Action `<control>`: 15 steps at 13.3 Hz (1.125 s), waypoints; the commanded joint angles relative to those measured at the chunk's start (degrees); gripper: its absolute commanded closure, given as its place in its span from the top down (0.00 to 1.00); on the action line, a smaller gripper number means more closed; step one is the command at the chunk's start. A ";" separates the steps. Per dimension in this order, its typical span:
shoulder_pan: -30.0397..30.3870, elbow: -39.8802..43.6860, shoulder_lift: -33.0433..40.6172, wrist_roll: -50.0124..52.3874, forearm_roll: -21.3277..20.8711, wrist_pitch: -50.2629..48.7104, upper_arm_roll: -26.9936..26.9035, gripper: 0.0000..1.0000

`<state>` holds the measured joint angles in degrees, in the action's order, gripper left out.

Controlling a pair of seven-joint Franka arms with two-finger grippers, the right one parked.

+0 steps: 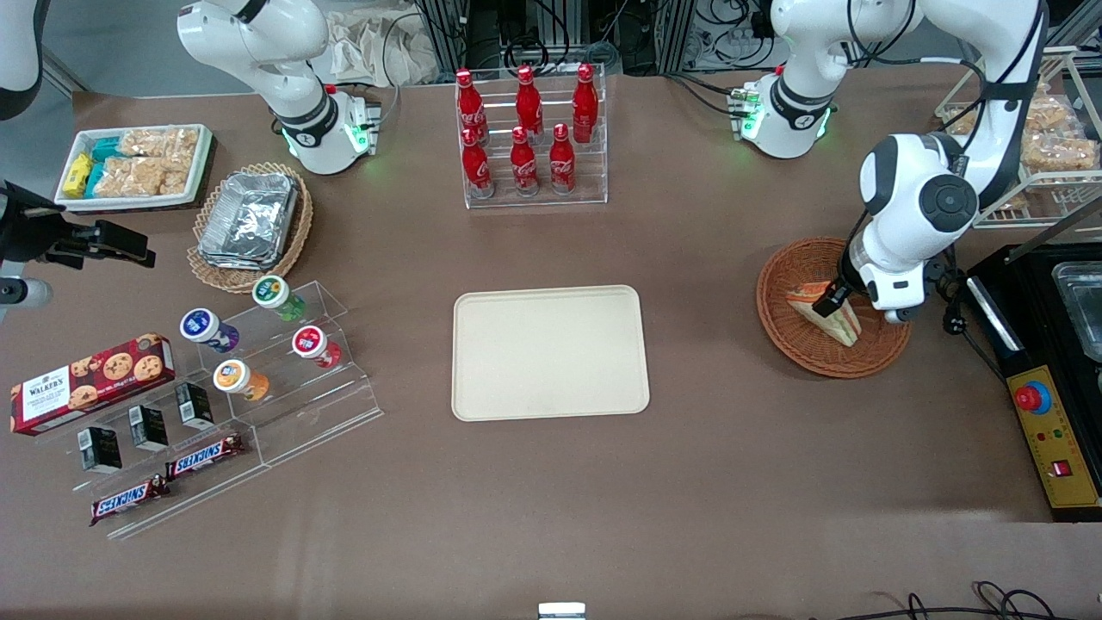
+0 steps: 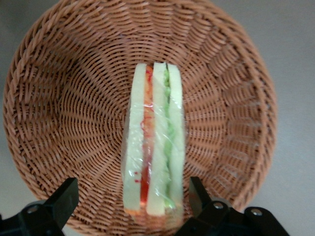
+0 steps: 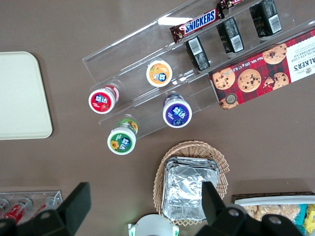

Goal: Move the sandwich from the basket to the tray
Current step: 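Close the left gripper on the wrapped sandwich, then lift the sandwich out of the basket and carry it toward the tray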

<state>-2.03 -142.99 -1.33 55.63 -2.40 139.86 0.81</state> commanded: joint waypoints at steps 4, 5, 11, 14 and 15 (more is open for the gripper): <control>0.80 -1.32 -5.96 3.95 -1.90 9.73 0.24 0.00; 0.80 -1.06 -5.97 4.66 -1.90 9.73 0.24 0.00; 0.89 -0.10 -3.69 4.66 -1.99 7.99 0.16 0.00; 0.89 5.25 -0.62 0.21 -5.33 -2.97 -2.21 0.00; 0.89 7.88 0.44 -3.13 -5.33 -7.45 -2.30 0.00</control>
<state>-1.74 -138.98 -4.33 56.37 -6.20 139.79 -0.96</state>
